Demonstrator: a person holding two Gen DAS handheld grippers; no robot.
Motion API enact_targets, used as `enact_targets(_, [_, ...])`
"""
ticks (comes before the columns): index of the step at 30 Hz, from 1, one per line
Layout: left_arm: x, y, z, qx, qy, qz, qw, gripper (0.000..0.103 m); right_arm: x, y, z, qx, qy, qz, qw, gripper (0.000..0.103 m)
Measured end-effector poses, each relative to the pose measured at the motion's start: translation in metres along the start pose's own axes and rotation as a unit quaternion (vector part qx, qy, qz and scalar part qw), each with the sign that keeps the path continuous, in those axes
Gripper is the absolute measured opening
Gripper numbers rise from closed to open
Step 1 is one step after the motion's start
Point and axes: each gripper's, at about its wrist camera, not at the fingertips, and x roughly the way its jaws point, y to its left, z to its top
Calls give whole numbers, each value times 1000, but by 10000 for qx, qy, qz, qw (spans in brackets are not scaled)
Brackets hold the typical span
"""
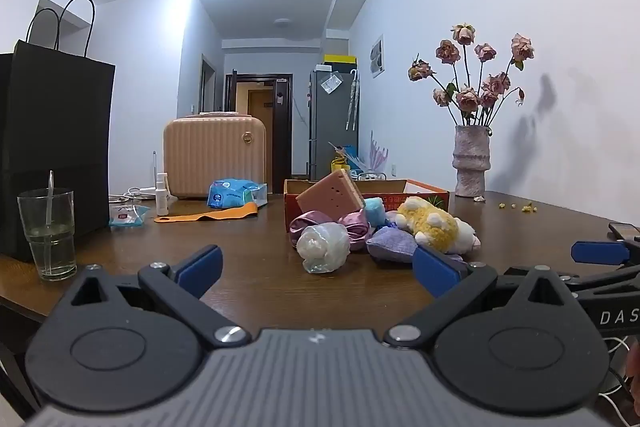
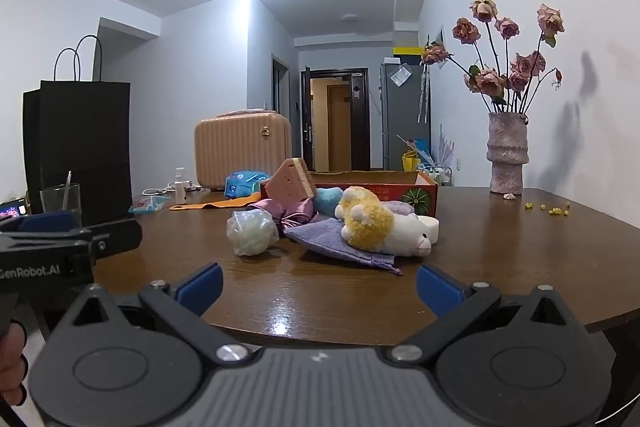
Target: Organize soft objects
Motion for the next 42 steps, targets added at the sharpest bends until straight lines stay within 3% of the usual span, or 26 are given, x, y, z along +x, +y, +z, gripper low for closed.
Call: enact_targets(42, [2,1,1,-61,49,-14,10000,103,2,-3,2,6,-22,-50,10000,103])
